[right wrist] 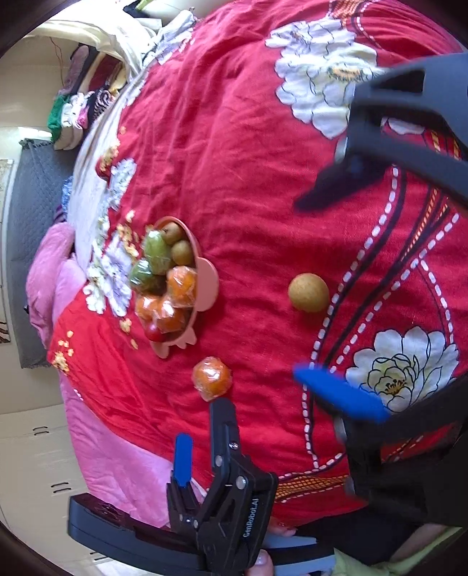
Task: Organize fruits
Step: 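Close the left gripper on the wrapped orange while the right grasps a brown kiwi, then carry the held orange and kiwi over the pink bowl with both grippers, then lower both fruits into the bowl and open both grippers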
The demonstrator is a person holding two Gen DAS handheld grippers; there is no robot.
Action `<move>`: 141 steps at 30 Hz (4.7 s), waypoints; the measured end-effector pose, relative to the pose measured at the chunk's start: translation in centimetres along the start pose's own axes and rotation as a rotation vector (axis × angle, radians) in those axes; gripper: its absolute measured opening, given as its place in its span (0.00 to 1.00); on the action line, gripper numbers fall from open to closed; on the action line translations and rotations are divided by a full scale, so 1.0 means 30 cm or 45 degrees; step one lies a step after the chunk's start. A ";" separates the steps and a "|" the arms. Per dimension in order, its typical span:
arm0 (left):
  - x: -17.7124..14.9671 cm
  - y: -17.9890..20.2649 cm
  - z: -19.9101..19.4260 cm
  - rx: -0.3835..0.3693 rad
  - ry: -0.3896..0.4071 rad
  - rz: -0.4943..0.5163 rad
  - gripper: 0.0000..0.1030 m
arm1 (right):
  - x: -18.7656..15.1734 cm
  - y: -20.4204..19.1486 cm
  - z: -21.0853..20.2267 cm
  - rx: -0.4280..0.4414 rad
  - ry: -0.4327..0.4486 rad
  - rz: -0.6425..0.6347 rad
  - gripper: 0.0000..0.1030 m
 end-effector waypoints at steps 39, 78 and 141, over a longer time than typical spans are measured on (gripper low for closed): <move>0.123 0.007 0.069 -0.138 -0.025 -0.006 0.31 | 0.109 0.052 -0.002 0.089 0.050 0.080 0.23; 0.322 0.013 0.204 -0.164 -0.034 0.034 0.31 | 0.305 0.103 0.092 0.099 0.108 0.072 0.23; 0.378 0.005 0.189 -0.191 0.021 0.039 0.31 | 0.321 0.076 0.236 0.072 0.031 0.047 0.24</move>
Point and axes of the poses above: each gripper's, at about its wrist camera, not at the fingertips, and z roughly the way its jaws point, y to its right, x to its top, the point moved 10 cm from there along z, roughly the way its jaws point, and after that the axes turned 12 degrees about -x, right-handed, at the moved point
